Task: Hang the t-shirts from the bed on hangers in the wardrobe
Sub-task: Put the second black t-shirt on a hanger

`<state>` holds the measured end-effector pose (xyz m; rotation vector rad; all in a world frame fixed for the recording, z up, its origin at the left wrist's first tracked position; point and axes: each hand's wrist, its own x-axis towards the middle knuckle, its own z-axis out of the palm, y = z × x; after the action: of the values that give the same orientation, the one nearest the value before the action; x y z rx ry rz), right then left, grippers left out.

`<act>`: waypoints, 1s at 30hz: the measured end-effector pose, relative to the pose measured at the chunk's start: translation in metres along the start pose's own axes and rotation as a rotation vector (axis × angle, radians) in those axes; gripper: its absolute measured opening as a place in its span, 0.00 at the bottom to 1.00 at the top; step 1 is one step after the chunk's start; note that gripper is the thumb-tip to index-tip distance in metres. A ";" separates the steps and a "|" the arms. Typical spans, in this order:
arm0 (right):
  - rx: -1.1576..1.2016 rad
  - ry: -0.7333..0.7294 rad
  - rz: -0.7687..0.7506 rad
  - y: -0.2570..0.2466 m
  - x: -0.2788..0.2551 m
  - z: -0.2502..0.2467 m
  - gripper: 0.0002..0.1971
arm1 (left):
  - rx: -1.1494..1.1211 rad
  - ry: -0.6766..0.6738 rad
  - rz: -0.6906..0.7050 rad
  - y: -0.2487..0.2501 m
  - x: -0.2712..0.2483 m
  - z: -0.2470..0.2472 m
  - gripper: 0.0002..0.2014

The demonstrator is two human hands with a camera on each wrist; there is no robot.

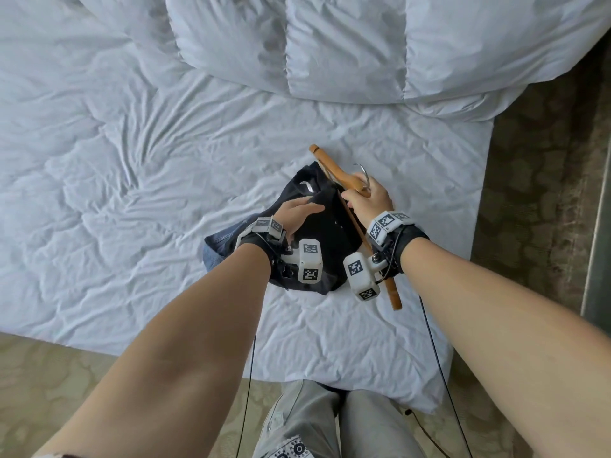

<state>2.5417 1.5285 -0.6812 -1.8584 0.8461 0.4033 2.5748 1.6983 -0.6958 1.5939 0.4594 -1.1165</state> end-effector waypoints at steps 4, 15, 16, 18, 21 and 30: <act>-0.031 -0.055 0.034 -0.022 -0.019 -0.005 0.16 | 0.209 -0.013 0.121 0.022 -0.028 0.005 0.06; -0.188 -0.105 0.046 -0.119 -0.123 -0.073 0.24 | 0.630 -0.030 0.463 0.098 -0.151 0.025 0.10; -0.207 -0.076 0.035 -0.125 -0.134 -0.082 0.23 | 0.646 -0.015 0.492 0.103 -0.162 0.026 0.11; -0.169 -0.012 0.024 -0.134 -0.154 -0.096 0.27 | 0.631 0.004 0.545 0.111 -0.186 0.029 0.12; 0.009 0.077 -0.067 -0.143 -0.185 -0.115 0.16 | 0.517 0.111 0.603 0.125 -0.218 0.030 0.12; 0.268 0.306 -0.260 -0.176 -0.255 -0.152 0.25 | 0.426 0.430 0.539 0.148 -0.312 0.025 0.19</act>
<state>2.4738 1.5299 -0.3423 -1.7695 0.8014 -0.1554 2.5268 1.7031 -0.3532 2.1788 0.0436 -0.4709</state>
